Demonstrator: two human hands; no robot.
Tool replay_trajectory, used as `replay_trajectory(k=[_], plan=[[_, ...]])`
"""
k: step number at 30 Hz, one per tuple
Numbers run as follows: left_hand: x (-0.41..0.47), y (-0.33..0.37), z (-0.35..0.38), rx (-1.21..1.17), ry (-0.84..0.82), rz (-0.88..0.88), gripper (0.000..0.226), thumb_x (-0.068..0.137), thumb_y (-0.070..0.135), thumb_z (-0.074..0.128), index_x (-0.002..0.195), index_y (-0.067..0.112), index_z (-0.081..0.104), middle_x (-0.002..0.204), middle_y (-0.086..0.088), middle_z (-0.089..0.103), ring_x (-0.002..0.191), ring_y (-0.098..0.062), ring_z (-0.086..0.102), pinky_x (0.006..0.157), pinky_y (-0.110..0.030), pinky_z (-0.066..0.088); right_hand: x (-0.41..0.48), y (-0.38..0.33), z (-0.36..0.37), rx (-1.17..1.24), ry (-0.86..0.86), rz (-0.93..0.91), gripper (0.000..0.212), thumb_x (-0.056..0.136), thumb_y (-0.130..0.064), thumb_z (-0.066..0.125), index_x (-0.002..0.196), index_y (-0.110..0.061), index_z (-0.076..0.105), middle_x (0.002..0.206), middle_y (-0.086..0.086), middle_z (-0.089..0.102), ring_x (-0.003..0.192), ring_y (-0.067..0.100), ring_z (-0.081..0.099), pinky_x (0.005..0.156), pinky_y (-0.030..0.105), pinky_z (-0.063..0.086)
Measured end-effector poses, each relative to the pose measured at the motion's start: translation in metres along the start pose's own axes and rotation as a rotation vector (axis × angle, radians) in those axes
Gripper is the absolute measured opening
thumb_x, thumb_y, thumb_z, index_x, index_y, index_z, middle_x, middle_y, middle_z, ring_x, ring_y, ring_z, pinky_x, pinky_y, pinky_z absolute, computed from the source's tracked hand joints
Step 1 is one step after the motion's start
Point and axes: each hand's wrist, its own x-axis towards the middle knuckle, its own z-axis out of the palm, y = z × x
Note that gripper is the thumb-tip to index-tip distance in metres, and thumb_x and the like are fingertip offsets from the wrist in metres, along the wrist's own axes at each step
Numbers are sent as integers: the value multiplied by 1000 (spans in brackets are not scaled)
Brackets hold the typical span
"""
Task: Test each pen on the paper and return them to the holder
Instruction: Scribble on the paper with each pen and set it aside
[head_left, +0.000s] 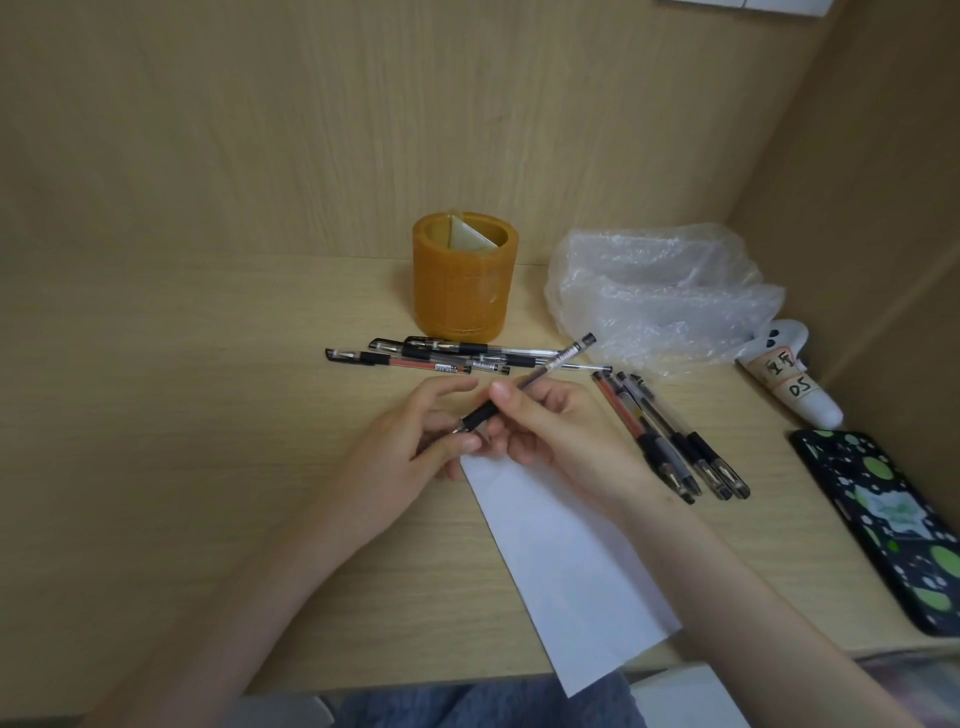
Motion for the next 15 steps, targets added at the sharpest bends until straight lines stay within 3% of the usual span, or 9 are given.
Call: replay_trajectory(k=[2,5,7,11,15], plan=[[1,-1,-3,-2,37,-52,11,87,22,60,97,21,62,66,10,69,53,-7,60,54,-15,41,0,0,-2,18,2,-7,22,88,-23,57,79,-4,66,62,3,66,51,13,51,50,15,42],[-1,-2,-4,44,66,-91,14,85,31,60,75,23,67,60,4,65,45,-6,54,50,-17,41,-1,3,-3,1,32,-35,24,89,-20,55,89,0,68,64,2,65,54,16,51,50,16,42],[-3,0,-2,125,79,-68,16,84,35,59,75,24,67,54,6,57,46,-5,48,48,-14,34,-1,5,-4,-15,50,-37,23,91,-18,55,88,0,68,62,1,63,52,13,50,49,16,42],[-6,5,5,185,106,-45,17,86,32,59,71,24,63,56,26,54,51,0,47,50,-13,31,-2,9,-3,-7,58,-54,18,90,-17,56,90,-6,70,63,1,63,52,12,50,49,17,41],[-8,6,10,148,105,-65,21,86,34,58,69,21,63,50,18,51,47,-5,44,49,-17,31,-7,6,-3,-45,71,-41,16,89,-21,58,85,-12,71,62,2,60,53,12,47,49,17,37]])
